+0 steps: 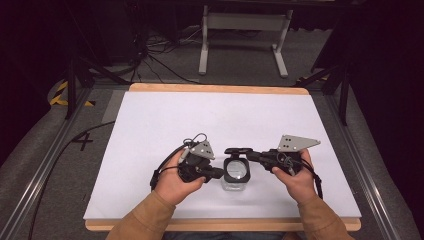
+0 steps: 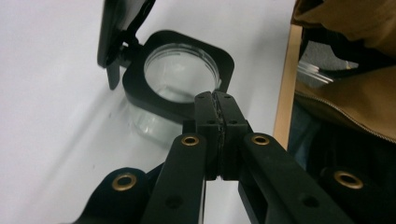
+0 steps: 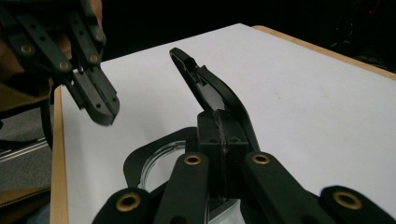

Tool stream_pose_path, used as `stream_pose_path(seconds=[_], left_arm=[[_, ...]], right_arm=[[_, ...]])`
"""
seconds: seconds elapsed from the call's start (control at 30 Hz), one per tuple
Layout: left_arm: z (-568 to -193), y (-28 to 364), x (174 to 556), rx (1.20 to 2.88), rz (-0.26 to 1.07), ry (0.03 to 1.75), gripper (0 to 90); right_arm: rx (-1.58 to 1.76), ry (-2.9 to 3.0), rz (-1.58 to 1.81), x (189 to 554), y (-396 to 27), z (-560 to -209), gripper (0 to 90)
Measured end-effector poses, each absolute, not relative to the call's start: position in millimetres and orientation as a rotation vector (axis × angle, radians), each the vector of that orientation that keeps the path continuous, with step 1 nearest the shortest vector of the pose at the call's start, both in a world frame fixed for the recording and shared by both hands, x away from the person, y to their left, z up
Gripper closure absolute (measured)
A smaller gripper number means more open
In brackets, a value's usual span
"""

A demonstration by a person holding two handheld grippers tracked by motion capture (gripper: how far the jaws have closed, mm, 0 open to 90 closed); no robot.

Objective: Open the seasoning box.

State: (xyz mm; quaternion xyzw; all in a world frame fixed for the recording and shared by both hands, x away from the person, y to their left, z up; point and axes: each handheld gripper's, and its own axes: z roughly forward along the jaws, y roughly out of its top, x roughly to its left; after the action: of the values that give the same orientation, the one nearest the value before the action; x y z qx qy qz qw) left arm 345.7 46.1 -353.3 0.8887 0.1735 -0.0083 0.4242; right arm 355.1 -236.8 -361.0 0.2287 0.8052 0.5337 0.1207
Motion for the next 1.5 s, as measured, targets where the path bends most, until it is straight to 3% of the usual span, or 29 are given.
stream_pose_path(seconds=[0.43,1.17,1.33,1.5], left_arm=[[-371.2,27.7,337.5,2.046,0.081,0.542,90.0],[-385.4,21.6,337.5,2.098,0.06,0.557,90.0],[-381.8,30.9,340.4,2.062,0.029,0.568,89.8],[-366.8,59.0,342.2,2.036,0.083,0.593,88.2]], right_arm=[[0.743,2.274,1.574,359.1,-236.4,-361.3,90.0],[0.816,2.202,1.548,370.3,-229.8,-366.1,90.0],[0.788,2.242,1.577,367.0,-234.2,-361.3,90.0],[0.8,2.221,1.549,358.9,-251.0,-351.4,89.4]])
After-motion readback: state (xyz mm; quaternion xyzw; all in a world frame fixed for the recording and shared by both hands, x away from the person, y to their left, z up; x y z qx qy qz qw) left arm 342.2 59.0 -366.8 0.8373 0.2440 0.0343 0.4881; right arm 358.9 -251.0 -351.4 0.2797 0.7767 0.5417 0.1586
